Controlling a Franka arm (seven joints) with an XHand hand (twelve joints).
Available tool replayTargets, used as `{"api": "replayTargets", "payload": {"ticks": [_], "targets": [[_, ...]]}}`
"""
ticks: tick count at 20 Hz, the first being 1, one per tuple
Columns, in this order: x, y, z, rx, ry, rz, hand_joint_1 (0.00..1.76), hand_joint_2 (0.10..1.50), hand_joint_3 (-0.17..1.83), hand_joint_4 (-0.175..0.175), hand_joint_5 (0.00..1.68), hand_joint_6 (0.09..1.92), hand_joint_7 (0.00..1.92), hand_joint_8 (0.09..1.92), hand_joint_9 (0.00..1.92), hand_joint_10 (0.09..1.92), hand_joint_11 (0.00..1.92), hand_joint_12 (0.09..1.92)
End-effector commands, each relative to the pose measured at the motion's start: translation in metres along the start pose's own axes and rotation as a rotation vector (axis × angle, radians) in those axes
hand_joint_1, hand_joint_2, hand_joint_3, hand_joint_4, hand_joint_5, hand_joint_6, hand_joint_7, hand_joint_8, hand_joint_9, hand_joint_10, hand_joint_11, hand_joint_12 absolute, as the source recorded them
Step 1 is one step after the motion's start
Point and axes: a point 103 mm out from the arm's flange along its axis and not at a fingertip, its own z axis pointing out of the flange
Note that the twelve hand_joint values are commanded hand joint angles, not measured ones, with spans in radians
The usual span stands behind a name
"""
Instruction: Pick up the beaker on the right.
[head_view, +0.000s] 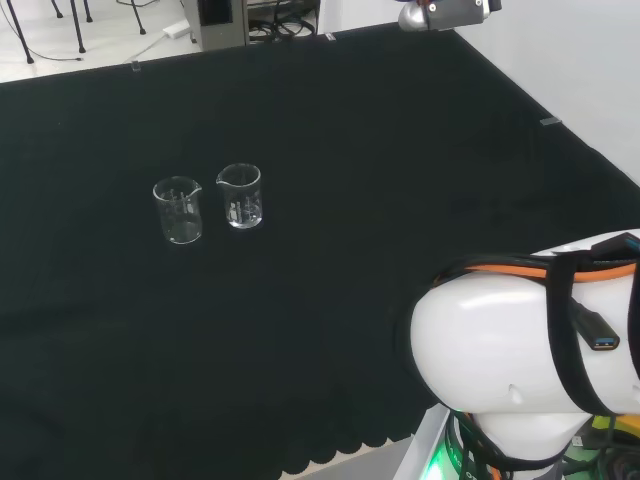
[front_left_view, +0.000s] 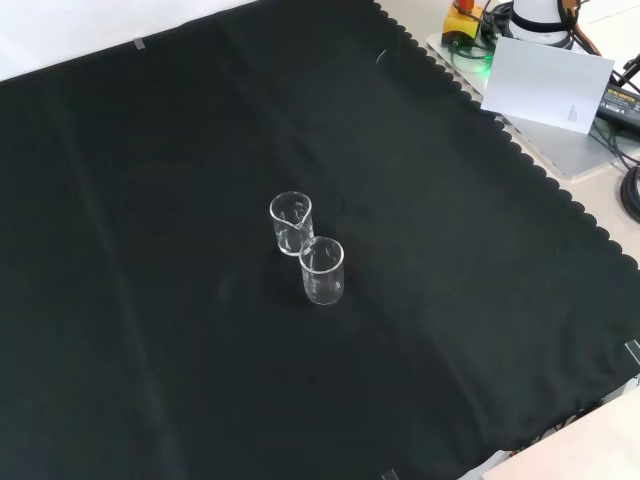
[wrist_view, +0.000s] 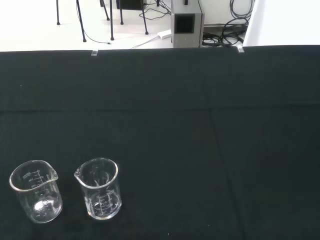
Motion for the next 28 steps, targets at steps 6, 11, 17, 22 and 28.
{"api": "replayTargets", "payload": {"ticks": [6,11,17,22,28], "targets": [[0.008,-0.021,-0.017,-0.04,-0.026,-0.017,0.11,1.44,0.0,-0.022,0.31,0.09,0.15,0.52,0.13,0.65,0.0,0.8],[0.008,-0.016,-0.011,-0.012,-0.017,-0.011,0.15,1.41,-0.01,-0.022,0.3,0.09,0.16,0.51,0.13,0.65,0.0,0.79],[-0.004,0.002,0.011,0.02,0.009,0.01,0.28,1.34,-0.05,-0.027,0.26,0.09,0.17,0.52,0.13,0.66,0.0,0.81],[-0.016,0.016,0.03,0.034,0.044,0.034,0.38,1.28,-0.08,-0.027,0.25,0.09,0.18,0.54,0.15,0.68,0.0,0.84],[-0.021,0.055,0.072,0.036,0.099,0.039,0.55,1.21,-0.16,-0.025,0.26,0.09,0.18,0.58,0.21,0.71,0.0,1.0]]}}
